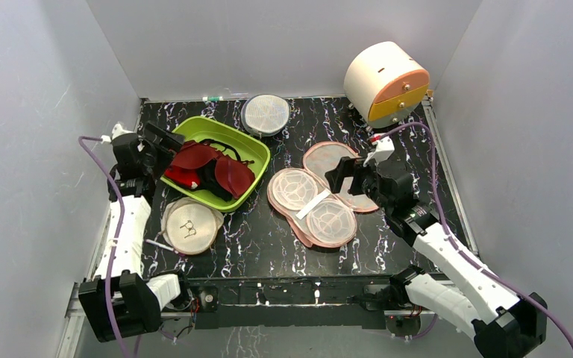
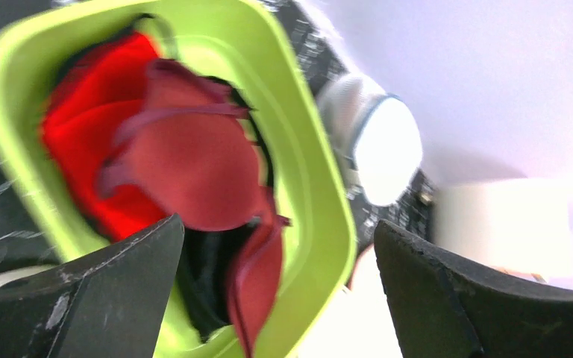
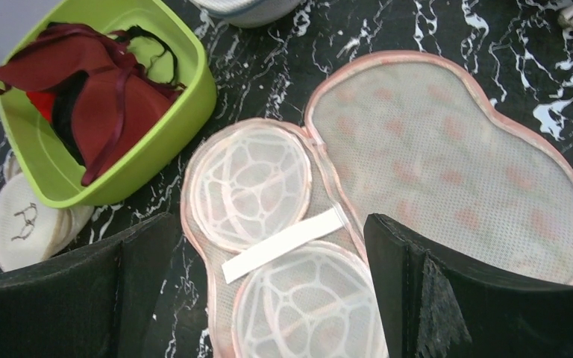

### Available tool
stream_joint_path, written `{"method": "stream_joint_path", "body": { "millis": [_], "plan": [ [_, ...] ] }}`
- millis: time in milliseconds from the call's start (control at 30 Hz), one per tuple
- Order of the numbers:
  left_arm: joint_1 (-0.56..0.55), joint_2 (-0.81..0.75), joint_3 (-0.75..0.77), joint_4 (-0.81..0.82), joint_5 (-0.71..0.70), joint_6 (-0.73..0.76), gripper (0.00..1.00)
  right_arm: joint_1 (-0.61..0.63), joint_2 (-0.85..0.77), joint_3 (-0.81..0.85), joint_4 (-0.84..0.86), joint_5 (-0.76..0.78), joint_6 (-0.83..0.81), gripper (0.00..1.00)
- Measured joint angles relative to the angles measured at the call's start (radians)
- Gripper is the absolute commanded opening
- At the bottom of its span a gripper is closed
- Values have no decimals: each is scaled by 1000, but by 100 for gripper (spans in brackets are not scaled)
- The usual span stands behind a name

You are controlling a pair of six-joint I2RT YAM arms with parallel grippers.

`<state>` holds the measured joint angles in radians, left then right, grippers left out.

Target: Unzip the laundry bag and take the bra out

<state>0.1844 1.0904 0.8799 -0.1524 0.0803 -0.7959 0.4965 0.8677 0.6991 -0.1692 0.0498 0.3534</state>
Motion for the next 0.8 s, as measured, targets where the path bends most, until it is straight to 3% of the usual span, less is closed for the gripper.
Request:
{"method": "stream_joint_path", "body": {
  "millis": [100,233,400,633,800],
  "plan": [
    [-31,23,12,104,123,14,98,0,-2,-2,-39,7,-2,98],
    [-189,113,129,185,210,99,98,-21,60,-3,-68,-2,8,98],
    [-307,191,208,286,325,187,98,-147,193,-2,-81,-85,27,96],
    [-317,50,-21,367,334,339,98,-464,295,-71,-4,-251,124,87],
    [-336,-34,-83,365,307,392,98,-570,343,-98,51,-269,170,80]
  ]
}}
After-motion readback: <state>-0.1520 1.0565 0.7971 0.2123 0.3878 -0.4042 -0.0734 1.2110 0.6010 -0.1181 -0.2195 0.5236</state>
